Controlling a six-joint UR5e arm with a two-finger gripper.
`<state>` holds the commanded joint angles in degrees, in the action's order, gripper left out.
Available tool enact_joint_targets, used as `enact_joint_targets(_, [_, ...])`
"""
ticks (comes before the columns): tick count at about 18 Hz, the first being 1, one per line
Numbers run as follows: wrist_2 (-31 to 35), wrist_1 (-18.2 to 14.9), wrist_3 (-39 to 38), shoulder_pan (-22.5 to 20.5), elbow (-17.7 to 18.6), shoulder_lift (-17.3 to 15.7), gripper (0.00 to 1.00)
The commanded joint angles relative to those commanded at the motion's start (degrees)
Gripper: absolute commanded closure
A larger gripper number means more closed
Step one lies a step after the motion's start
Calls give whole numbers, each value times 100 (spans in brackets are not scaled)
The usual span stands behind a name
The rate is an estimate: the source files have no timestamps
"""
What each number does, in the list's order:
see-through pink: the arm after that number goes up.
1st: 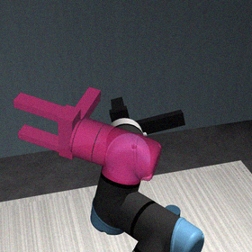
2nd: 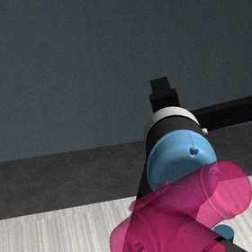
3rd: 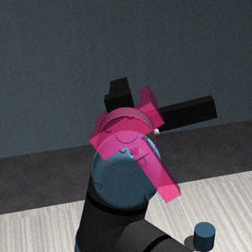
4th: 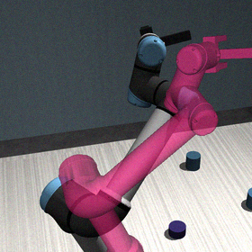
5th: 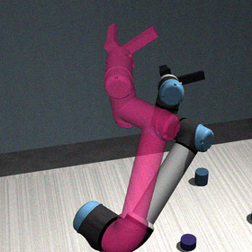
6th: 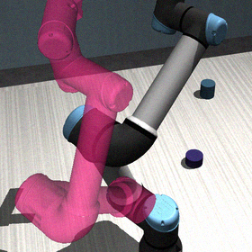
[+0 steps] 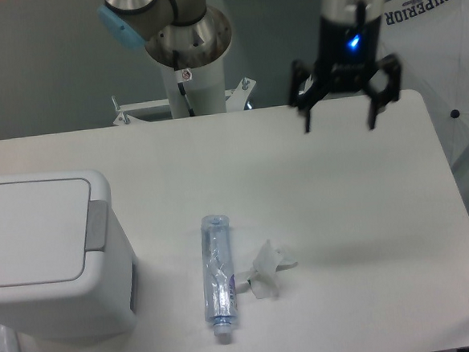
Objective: Open the trash can
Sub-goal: 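Move the open gripper down toward the white trash can lid edge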
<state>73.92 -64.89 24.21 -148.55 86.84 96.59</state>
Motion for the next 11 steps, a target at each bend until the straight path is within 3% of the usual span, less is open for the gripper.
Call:
enact_joint_targets(2, [-271,528,-616,317,-26,97,0])
enact_joint_targets(4, [-535,758,-1161,423,-61,158,0])
enact_joint_targets(8, [-616,794,-1445,792,-219,238,0])
enact_joint_targets(11, [-580,732,-1462,836,122,10,0])
